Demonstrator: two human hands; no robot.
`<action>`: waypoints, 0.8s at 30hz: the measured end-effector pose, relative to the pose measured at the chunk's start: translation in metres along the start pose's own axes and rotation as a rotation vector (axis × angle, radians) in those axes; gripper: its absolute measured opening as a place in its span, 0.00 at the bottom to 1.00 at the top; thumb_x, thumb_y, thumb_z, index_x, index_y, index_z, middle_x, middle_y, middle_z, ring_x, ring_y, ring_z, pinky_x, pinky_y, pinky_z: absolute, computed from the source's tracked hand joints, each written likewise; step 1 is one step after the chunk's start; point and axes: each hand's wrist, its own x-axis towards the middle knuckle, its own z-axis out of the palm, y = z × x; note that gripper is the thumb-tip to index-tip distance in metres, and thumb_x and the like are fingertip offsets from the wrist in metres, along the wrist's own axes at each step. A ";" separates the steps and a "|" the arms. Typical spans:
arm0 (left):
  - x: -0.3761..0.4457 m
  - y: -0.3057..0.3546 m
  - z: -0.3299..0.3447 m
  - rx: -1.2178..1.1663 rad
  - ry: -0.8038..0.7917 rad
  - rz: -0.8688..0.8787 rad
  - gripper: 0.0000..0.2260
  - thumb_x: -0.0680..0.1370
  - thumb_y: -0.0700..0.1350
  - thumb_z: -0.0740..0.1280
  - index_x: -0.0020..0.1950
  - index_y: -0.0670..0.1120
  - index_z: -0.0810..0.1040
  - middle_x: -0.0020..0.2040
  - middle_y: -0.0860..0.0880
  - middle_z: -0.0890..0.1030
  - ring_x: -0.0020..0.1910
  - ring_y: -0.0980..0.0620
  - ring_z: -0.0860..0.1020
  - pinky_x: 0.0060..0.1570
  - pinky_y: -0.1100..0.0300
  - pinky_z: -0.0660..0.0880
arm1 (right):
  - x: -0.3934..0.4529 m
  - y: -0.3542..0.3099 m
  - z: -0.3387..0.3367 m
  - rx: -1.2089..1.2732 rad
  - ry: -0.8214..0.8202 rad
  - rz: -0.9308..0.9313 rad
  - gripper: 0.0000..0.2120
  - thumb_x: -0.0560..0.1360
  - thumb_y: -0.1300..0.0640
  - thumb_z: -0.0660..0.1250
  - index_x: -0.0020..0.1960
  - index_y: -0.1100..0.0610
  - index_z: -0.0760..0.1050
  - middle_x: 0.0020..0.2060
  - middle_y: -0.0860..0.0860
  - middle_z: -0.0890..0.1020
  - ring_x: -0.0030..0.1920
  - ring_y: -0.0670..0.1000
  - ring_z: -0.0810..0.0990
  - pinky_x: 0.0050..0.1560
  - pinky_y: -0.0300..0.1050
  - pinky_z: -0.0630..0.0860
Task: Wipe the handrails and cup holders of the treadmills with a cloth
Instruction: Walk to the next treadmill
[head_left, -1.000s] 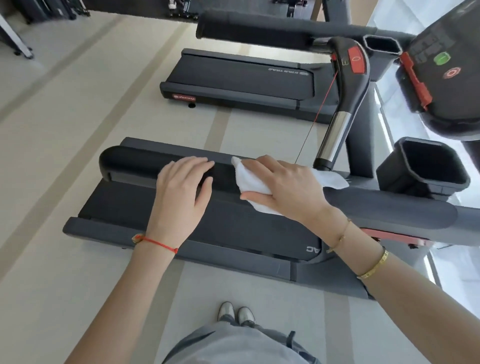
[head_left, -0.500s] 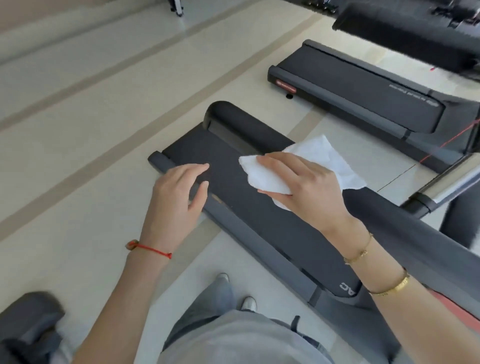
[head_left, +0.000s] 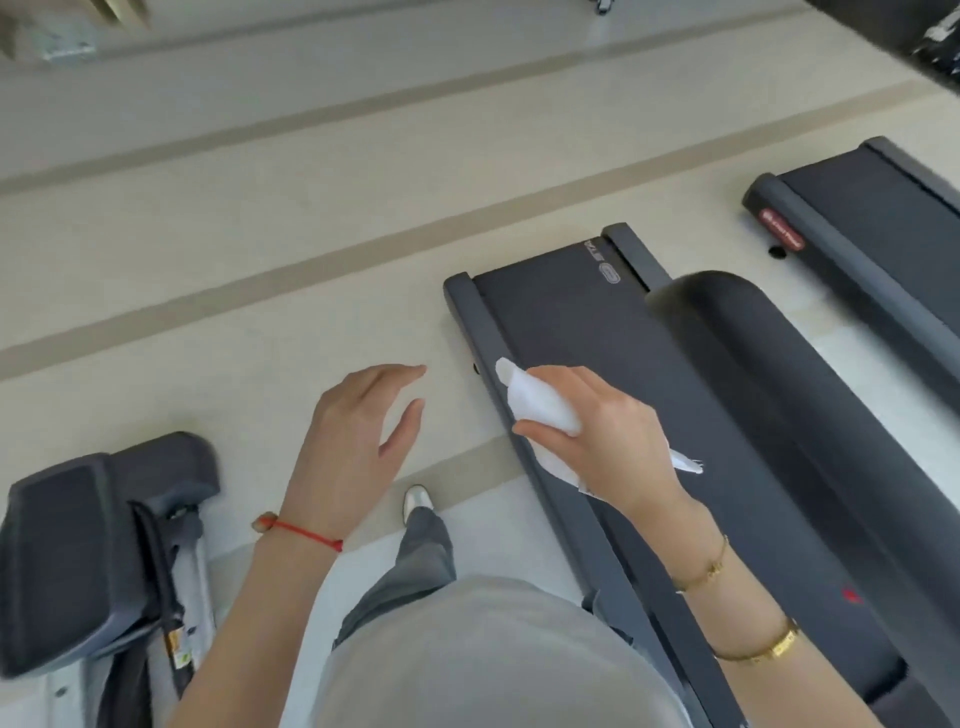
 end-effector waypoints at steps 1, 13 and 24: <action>0.008 -0.012 -0.005 0.005 0.006 -0.019 0.13 0.80 0.42 0.67 0.64 0.47 0.78 0.60 0.51 0.80 0.59 0.53 0.77 0.61 0.66 0.65 | 0.016 -0.005 0.007 0.003 -0.017 0.000 0.21 0.71 0.38 0.69 0.62 0.43 0.74 0.55 0.40 0.79 0.45 0.49 0.81 0.40 0.46 0.78; 0.133 -0.152 -0.067 0.059 -0.008 -0.128 0.14 0.79 0.41 0.67 0.65 0.46 0.78 0.59 0.50 0.81 0.58 0.50 0.78 0.61 0.62 0.68 | 0.203 -0.075 0.070 0.029 -0.071 0.013 0.23 0.72 0.36 0.67 0.64 0.43 0.73 0.54 0.41 0.79 0.46 0.51 0.81 0.40 0.45 0.76; 0.292 -0.224 -0.059 0.018 -0.041 -0.193 0.14 0.80 0.42 0.66 0.65 0.47 0.78 0.58 0.51 0.81 0.58 0.50 0.78 0.61 0.55 0.71 | 0.373 -0.058 0.102 0.051 -0.097 0.070 0.23 0.71 0.37 0.69 0.63 0.45 0.73 0.54 0.42 0.80 0.46 0.52 0.81 0.40 0.46 0.76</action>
